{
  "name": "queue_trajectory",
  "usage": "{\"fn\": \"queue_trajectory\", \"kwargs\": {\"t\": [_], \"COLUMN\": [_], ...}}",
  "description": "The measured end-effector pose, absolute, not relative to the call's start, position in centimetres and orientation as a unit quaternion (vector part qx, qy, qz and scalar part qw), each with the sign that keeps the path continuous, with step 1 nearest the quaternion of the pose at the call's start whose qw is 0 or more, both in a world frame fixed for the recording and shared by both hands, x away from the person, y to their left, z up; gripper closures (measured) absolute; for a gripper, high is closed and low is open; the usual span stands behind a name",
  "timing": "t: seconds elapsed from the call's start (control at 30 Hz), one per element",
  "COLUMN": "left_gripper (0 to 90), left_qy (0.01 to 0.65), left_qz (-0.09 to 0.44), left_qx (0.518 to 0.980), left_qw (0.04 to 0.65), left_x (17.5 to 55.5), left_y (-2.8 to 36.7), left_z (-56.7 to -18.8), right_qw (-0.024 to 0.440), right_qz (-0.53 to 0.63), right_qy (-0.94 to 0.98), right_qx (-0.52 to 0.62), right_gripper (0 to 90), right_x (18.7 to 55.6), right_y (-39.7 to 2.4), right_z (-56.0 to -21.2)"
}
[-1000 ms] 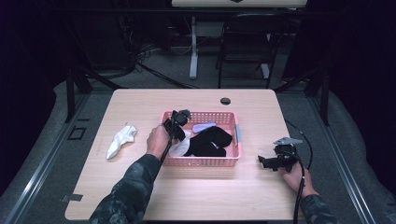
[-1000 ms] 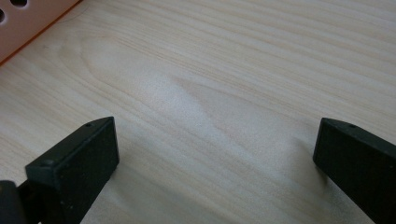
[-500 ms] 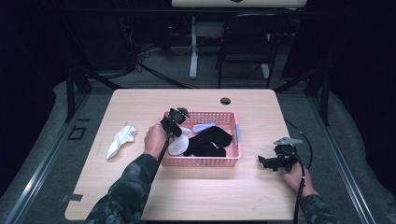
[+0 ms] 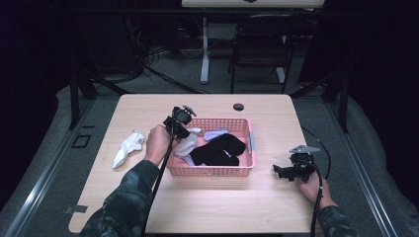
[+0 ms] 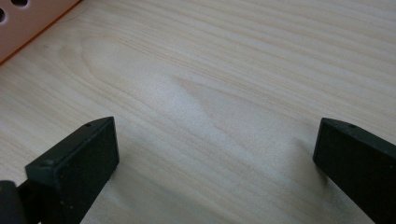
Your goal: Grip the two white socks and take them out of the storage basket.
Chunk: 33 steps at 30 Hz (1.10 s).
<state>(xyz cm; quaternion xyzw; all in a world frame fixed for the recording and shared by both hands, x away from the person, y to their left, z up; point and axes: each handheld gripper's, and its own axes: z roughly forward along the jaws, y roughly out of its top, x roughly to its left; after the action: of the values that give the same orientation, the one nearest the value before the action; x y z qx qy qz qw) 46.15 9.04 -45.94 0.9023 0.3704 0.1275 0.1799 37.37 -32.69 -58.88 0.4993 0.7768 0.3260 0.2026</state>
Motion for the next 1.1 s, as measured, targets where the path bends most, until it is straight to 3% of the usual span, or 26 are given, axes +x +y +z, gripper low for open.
{"fn": "queue_trajectory", "kwargs": {"t": [1.1], "left_gripper": [86.9], "left_qy": [0.354], "left_qz": [0.164], "left_qx": [0.887], "left_qw": [0.246], "left_x": [44.2], "left_y": [11.2], "left_z": [-37.5], "right_qw": [0.202], "right_qz": [0.326], "right_qy": [0.777], "right_qx": [0.499], "right_gripper": [0.0], "right_x": [37.4], "right_y": [-32.7], "right_z": [-58.9]}}
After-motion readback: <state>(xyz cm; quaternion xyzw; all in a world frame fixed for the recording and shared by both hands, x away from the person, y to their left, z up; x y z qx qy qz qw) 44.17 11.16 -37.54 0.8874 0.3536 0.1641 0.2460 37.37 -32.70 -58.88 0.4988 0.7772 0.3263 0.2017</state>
